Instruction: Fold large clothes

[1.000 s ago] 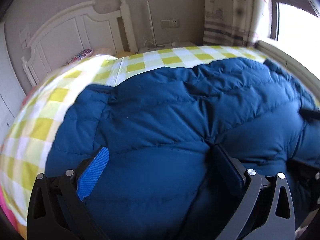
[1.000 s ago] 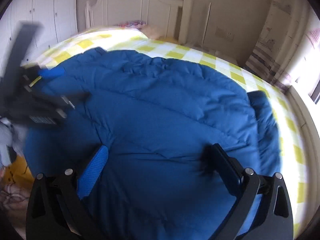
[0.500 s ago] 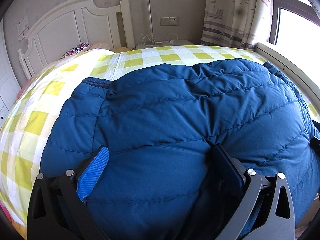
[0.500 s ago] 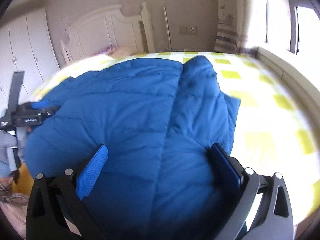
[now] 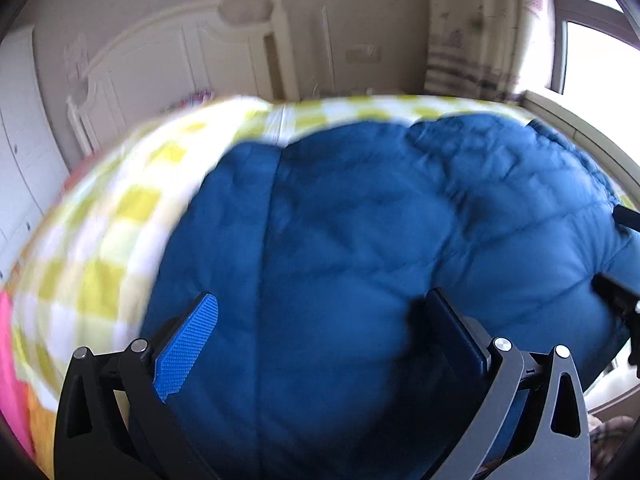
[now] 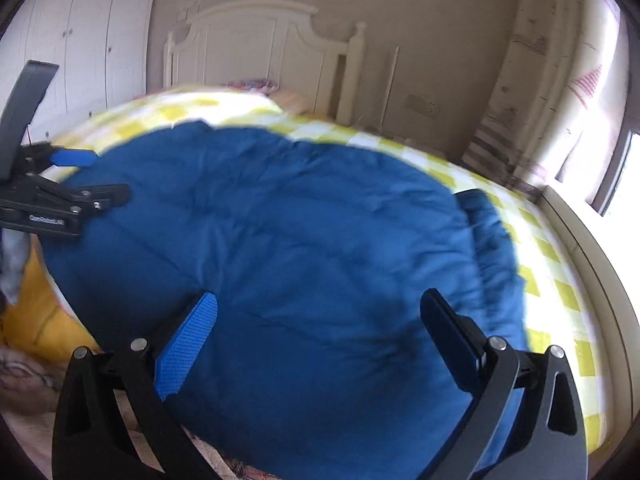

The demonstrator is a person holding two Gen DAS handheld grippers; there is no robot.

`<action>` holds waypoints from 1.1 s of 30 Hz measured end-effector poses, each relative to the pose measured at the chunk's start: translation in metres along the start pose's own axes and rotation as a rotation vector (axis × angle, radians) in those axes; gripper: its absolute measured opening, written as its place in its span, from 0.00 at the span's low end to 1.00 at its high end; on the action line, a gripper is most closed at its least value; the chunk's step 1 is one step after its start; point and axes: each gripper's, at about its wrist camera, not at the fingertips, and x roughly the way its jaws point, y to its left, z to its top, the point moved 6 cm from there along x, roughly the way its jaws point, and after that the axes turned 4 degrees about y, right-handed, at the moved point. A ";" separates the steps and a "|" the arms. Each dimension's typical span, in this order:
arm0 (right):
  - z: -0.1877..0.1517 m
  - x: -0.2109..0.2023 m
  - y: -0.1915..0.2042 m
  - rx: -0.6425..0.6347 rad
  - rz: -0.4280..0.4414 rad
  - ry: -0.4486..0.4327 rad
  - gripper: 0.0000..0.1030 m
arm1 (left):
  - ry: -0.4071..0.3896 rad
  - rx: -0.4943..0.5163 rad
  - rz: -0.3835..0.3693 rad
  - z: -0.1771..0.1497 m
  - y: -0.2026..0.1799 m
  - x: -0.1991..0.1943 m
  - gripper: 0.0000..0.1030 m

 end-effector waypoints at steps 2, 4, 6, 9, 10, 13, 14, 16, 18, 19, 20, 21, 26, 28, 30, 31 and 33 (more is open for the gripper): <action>-0.004 0.003 -0.006 0.029 0.046 0.012 0.98 | -0.017 0.008 0.001 -0.005 0.004 -0.002 0.96; -0.002 -0.002 -0.011 0.014 0.039 0.032 0.97 | -0.010 0.023 0.011 -0.006 0.003 -0.001 0.96; 0.000 -0.011 -0.027 0.042 -0.005 0.013 0.97 | -0.006 0.018 0.014 -0.006 0.004 0.001 0.96; -0.006 -0.013 -0.072 0.163 -0.070 0.011 0.97 | -0.011 0.014 0.007 -0.007 0.004 0.003 0.96; -0.015 -0.007 -0.088 0.199 -0.088 0.030 0.97 | -0.011 0.013 0.004 -0.007 0.004 0.003 0.96; -0.035 0.005 -0.110 0.322 0.058 -0.001 0.98 | -0.009 0.012 0.003 -0.007 0.005 0.005 0.96; -0.037 0.005 -0.110 0.321 0.056 -0.010 0.98 | -0.008 0.013 0.005 -0.007 0.005 0.005 0.96; -0.036 0.004 -0.109 0.305 0.037 0.006 0.98 | -0.005 0.015 0.006 -0.007 0.006 0.006 0.96; -0.034 -0.002 -0.112 0.307 0.030 0.029 0.97 | 0.009 0.016 0.006 -0.005 0.006 0.006 0.96; -0.033 -0.011 -0.116 0.310 0.015 0.014 0.97 | 0.017 0.015 0.008 -0.005 0.007 0.005 0.96; -0.027 -0.015 -0.120 0.317 0.007 -0.011 0.97 | 0.027 0.012 0.012 -0.003 0.007 0.003 0.96; -0.027 -0.029 -0.126 0.343 0.006 -0.051 0.97 | 0.035 0.007 0.008 0.000 0.006 -0.001 0.96; -0.067 -0.068 -0.192 0.652 0.076 -0.187 0.97 | -0.051 0.062 -0.033 0.030 -0.021 -0.022 0.96; -0.090 -0.065 -0.205 0.748 0.113 -0.179 0.96 | -0.091 0.118 -0.025 0.053 -0.038 -0.022 0.96; -0.106 -0.060 -0.206 0.790 0.156 -0.182 0.91 | -0.108 0.163 0.015 0.074 -0.049 -0.010 0.96; -0.111 -0.060 -0.205 0.800 0.167 -0.183 0.89 | -0.099 0.175 0.028 0.081 -0.051 -0.001 0.96; -0.123 -0.056 -0.200 0.825 0.208 -0.180 0.89 | -0.058 0.185 0.046 0.091 -0.054 0.026 0.96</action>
